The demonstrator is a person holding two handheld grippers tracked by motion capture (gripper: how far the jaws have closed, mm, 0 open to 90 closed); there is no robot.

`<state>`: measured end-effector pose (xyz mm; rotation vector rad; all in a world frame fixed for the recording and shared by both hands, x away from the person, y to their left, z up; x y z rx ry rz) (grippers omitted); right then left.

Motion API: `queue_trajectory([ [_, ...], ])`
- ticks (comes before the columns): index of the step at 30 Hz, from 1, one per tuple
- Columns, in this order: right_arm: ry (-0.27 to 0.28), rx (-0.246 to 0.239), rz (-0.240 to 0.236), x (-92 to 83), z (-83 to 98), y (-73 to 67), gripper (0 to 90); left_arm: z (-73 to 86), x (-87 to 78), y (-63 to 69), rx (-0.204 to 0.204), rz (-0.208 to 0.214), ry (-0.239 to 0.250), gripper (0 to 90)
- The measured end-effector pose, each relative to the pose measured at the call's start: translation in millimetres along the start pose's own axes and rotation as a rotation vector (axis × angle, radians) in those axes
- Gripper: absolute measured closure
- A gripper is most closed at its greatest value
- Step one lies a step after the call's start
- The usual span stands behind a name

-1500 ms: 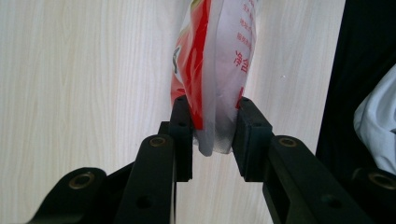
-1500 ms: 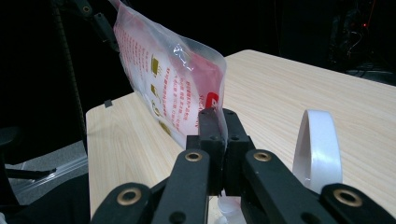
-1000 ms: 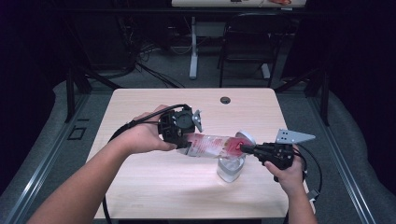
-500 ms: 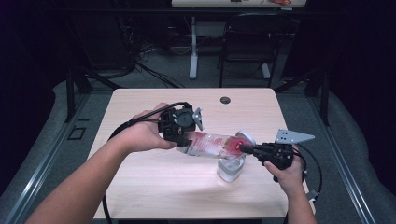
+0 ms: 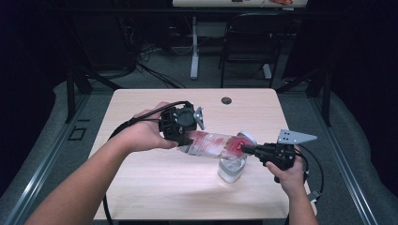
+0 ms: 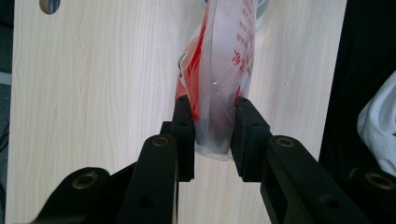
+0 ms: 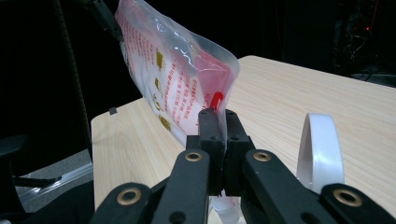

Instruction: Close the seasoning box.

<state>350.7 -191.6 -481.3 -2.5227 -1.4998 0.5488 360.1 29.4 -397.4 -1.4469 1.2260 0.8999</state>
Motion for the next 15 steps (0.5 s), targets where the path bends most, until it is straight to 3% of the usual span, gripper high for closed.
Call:
queue_trajectory([
  [15, 0.006, 0.001, 0.010, 0.8, 0.6, 1.8, 89.8, -6.2, -4.6, -2.4, 0.012, -0.016, 0.001, 74.4],
])
Point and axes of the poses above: each handheld gripper's, and its own axes: x roughly forward along the jaws, z roughly out of its underside, y roughly to its right, the point moved 8 cm from there along x, roughly forward along the jaws, and after that the axes turned 6 degrees about x, right-handed, at the moved point
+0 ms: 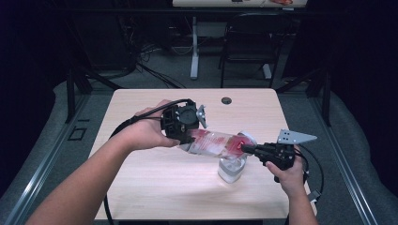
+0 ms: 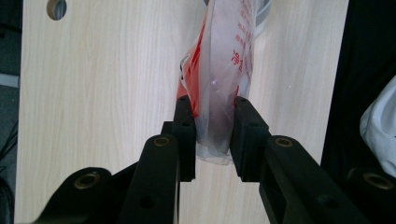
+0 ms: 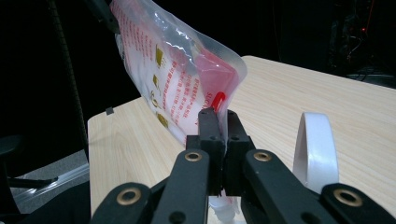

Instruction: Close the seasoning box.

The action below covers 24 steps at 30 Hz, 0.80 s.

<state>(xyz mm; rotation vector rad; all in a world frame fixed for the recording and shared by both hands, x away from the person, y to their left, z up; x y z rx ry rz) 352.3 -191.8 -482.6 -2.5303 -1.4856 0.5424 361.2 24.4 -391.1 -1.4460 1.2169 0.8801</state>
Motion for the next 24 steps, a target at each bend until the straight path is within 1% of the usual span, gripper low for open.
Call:
queue_trajectory([
  [2, 0.000, 0.004, -0.007, 0.0, 1.1, 0.5, 89.8, -1.0, -0.9, 0.5, -0.001, 0.005, 0.001, 74.4],
  [7, -0.018, -0.006, 0.003, 1.3, 3.6, 1.4, 89.7, -3.0, -1.0, 0.3, 0.005, 0.003, 0.003, 74.8],
  [16, -0.020, -0.006, 0.006, 0.9, 4.5, 1.5, 89.7, -5.3, -1.8, -0.1, -0.001, 0.001, 0.020, 75.3],
  [20, -0.021, -0.007, 0.009, 0.6, 5.0, 1.9, 89.7, -6.3, -2.3, -0.2, 0.006, -0.001, 0.020, 75.4],
  [24, -0.022, -0.009, 0.011, 0.4, 5.4, 2.1, 89.6, -7.5, -2.2, -0.4, 0.004, -0.004, 0.026, 75.6],
])
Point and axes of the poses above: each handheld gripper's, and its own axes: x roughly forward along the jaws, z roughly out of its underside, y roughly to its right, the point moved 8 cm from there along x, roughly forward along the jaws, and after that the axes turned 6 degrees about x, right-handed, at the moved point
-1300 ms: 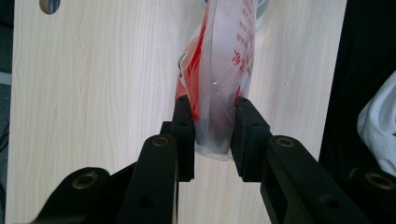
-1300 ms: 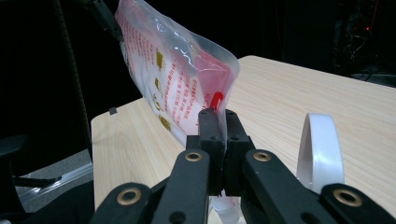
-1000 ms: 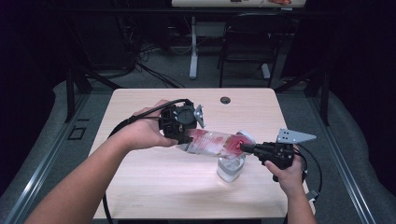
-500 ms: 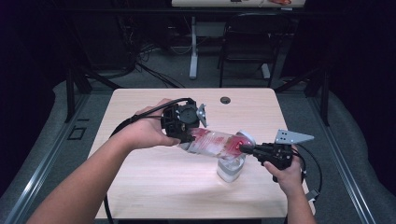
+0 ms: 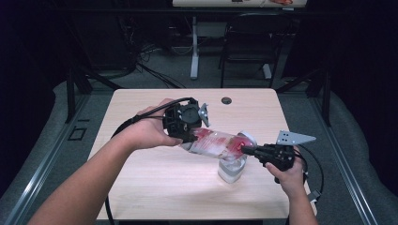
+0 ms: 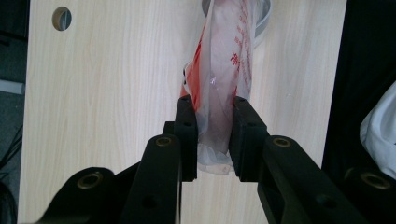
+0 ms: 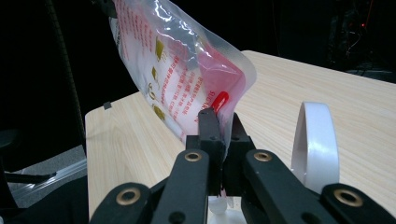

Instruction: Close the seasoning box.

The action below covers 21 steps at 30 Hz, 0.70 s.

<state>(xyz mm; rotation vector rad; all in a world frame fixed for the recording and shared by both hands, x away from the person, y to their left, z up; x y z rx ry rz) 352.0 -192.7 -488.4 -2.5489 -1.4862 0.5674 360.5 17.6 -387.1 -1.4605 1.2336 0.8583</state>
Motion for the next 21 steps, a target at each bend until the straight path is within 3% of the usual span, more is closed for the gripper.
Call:
queue_trajectory([
  [21, -0.012, -0.008, 0.014, -1.5, 1.6, 0.5, 89.6, -4.8, -0.8, -1.1, 0.007, 0.001, 0.009, 76.1],
])
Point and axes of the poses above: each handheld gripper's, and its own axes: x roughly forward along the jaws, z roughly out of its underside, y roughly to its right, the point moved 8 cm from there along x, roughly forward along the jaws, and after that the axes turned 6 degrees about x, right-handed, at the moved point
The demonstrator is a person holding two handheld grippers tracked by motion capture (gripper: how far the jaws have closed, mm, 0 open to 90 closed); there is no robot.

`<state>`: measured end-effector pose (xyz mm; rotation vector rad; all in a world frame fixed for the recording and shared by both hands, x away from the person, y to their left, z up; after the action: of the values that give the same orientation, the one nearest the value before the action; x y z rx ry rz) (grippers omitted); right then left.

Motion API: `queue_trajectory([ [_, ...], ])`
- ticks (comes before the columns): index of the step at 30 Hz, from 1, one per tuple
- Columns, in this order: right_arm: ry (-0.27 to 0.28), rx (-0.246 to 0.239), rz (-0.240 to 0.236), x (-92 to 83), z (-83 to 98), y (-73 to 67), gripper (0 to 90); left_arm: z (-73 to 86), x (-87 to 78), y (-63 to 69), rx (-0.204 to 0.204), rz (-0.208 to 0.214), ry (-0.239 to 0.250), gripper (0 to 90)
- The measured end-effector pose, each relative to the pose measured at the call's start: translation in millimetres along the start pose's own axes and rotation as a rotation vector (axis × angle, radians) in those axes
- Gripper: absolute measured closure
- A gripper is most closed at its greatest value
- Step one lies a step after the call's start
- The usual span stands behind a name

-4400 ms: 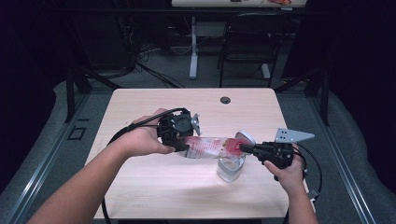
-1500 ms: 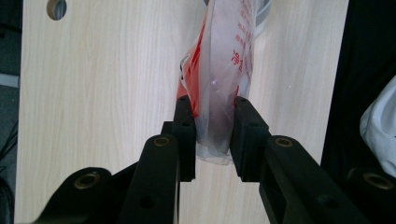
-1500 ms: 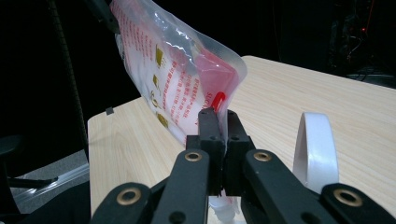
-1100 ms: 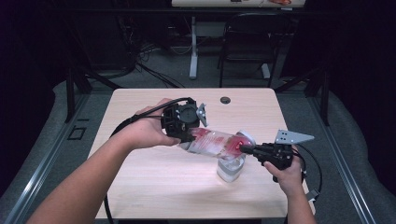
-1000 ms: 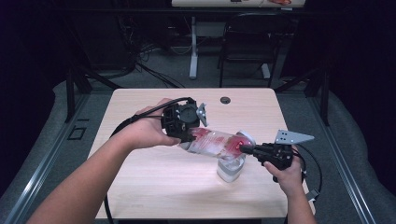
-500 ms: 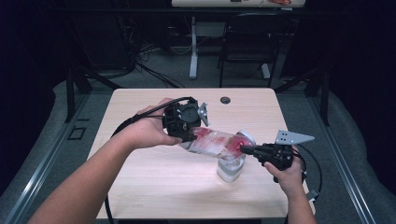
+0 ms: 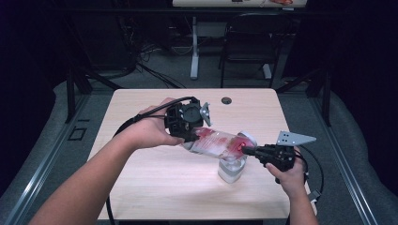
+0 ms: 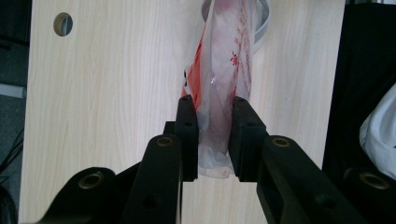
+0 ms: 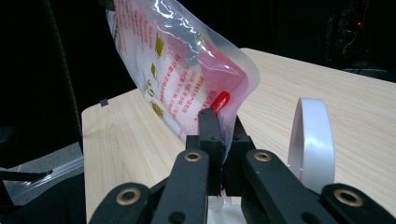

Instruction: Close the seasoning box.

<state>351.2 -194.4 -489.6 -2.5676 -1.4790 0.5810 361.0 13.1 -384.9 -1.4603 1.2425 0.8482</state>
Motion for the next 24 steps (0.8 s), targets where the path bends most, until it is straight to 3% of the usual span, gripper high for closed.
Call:
queue_trajectory([
  [24, 0.010, 0.011, 0.017, -5.6, 3.0, 1.2, 89.6, -12.9, -2.6, -1.8, 0.026, -0.009, 0.013, 76.5],
])
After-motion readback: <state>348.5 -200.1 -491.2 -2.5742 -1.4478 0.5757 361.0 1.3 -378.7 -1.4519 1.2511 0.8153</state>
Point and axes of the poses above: each handheld gripper's, and its own axes: x roughly forward along the jaws, z roughly out of its underside, y roughly to its right, the point moved 8 cm from there along x, roughly forward along the jaws, and after that the axes turned 6 degrees about x, right-handed, at the moved point
